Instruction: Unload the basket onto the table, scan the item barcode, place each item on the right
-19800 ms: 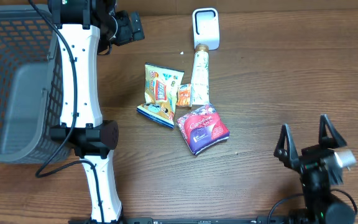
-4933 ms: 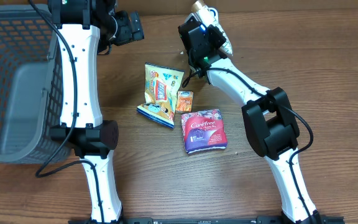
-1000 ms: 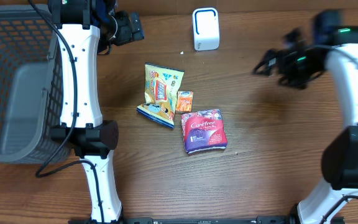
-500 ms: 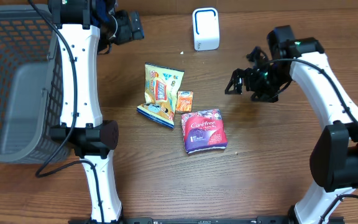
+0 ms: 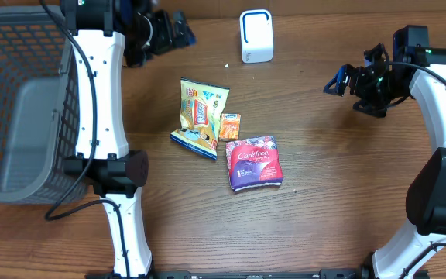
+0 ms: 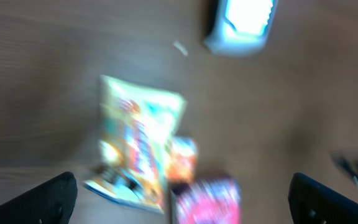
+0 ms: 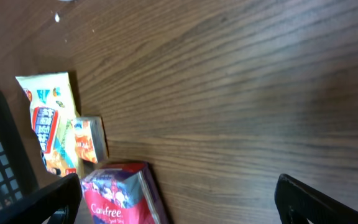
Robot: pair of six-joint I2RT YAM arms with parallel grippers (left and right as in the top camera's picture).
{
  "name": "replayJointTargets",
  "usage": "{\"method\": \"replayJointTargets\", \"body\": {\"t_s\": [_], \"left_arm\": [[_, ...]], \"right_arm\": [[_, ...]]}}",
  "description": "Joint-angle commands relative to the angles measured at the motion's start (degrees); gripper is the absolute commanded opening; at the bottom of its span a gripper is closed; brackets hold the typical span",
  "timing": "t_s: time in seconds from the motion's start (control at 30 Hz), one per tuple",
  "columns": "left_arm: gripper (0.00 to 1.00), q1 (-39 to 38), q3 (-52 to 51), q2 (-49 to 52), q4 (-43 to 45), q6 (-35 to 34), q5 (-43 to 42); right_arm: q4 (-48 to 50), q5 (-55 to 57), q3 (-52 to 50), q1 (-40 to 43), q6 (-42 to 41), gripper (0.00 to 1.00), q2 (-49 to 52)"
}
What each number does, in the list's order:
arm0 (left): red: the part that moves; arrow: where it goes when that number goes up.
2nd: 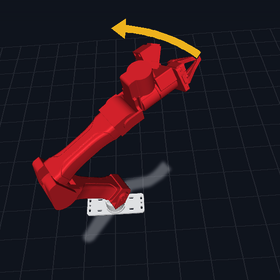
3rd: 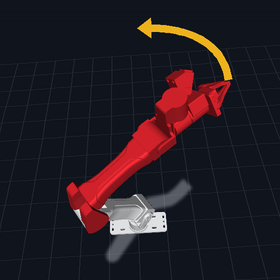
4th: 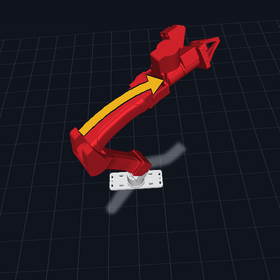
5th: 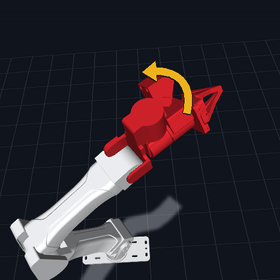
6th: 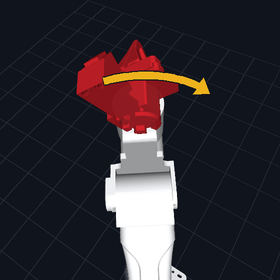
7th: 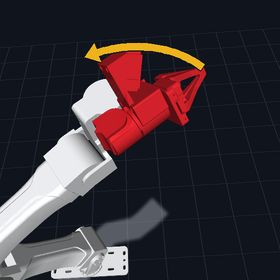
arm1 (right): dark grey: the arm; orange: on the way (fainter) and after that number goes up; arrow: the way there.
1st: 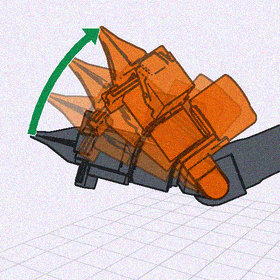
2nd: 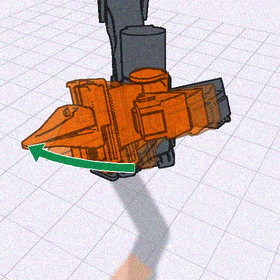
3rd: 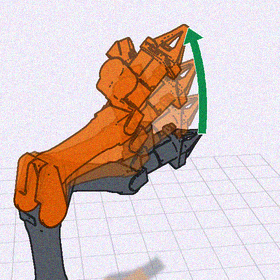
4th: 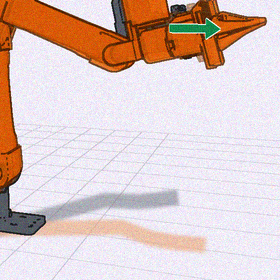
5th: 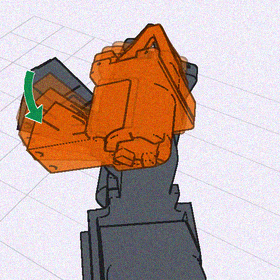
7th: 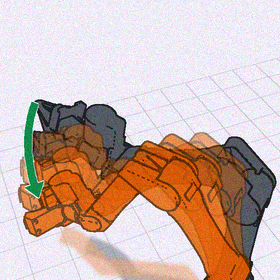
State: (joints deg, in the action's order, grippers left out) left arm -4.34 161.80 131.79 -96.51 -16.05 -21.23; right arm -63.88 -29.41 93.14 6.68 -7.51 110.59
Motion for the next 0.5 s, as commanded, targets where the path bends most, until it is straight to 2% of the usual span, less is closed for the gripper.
{"method": "replayJointTargets", "body": {"t_s": [0.0,0.17,0.3,0.4,0.47], "left_arm": [[1.00,-5.27,-3.63,0.44,-0.31,9.62,-14.36],[1.00,-13.09,-13.29,0.63,-0.31,9.22,-8.96],[0.98,-20.24,-24.76,0.63,-0.33,8.66,-8.61],[0.98,-22.97,-29.51,0.63,-0.33,9.86,-7.30],[0.92,-22.53,-29.97,0.26,-0.35,7.32,-3.91]], "right_arm": [[1.07,0.00,-0.13,-0.17,0.02,1.00,0.00],[2.93,-0.20,-0.13,-0.17,0.00,1.00,0.00],[3.69,0.66,-0.13,-0.11,0.00,1.00,0.00],[4.90,1.55,-0.13,0.50,0.00,1.00,0.00],[5.18,1.53,-0.13,1.14,0.00,1.00,0.00]]}}
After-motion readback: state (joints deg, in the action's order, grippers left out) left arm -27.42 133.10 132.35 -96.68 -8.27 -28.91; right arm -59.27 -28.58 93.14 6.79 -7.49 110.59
